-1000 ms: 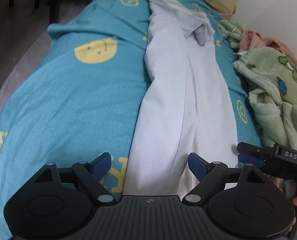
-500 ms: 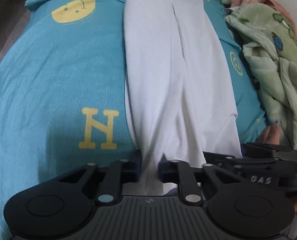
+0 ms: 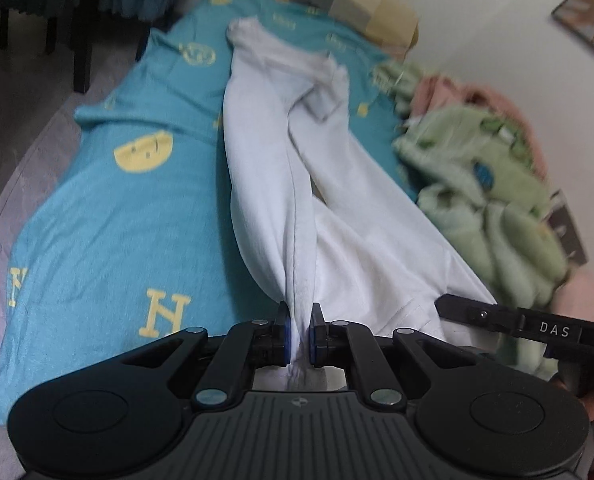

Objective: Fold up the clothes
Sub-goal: 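Grasp the hem with both grippers and lift it toward the collar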

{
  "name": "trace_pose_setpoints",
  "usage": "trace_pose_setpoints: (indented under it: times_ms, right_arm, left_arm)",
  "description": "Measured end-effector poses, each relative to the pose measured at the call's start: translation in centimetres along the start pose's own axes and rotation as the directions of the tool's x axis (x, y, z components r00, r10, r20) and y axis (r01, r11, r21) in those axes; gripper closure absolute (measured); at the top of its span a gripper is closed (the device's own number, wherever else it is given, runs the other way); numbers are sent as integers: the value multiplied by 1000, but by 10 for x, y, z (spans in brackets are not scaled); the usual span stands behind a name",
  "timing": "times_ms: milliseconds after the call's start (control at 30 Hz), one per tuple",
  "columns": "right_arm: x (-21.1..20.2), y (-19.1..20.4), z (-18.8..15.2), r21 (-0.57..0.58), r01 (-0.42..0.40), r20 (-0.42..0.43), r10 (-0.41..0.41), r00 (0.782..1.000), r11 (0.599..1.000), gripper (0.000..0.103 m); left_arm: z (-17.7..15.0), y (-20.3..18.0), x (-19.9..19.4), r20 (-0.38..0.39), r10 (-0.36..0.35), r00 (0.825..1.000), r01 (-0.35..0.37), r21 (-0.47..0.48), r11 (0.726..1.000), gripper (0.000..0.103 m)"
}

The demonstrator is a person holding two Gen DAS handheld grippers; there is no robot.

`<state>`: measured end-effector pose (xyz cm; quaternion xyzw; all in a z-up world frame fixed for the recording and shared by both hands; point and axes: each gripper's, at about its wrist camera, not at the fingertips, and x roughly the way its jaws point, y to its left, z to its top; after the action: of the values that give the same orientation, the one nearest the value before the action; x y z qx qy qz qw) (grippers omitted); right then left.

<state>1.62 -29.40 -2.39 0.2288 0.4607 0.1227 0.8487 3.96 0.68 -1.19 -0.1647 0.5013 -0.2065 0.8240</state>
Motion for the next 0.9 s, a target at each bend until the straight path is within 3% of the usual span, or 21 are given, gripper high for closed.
trace_pose_setpoints:
  times_ms: [200,467,567,700,900]
  right_arm:
    - [-52,16,-1,-7,-74,119,75,990,997,96]
    - [-97,12,-79,-66,-110,176,121,977,992,95]
    - [-100,4,-95,-42,-117,187,123,975,992,95]
    - [-98,0,-74,-15,-114,233,114,966,993,95]
    - [-71,-5,8,-10,-89,321,87,943,996,95]
  left_arm:
    - [-11,-25,-67,114,-76,991,77,-4,997,95]
    - [-102,-31,-119,142,-147,979,142,41,989,95]
    - [-111,-33,-127,159,-139,977,130,70,989,96]
    - [-79,-47,-129,219,-128,967,101,129,987,96]
    - [17,-58,-86,301,-109,948,63,157,986,96]
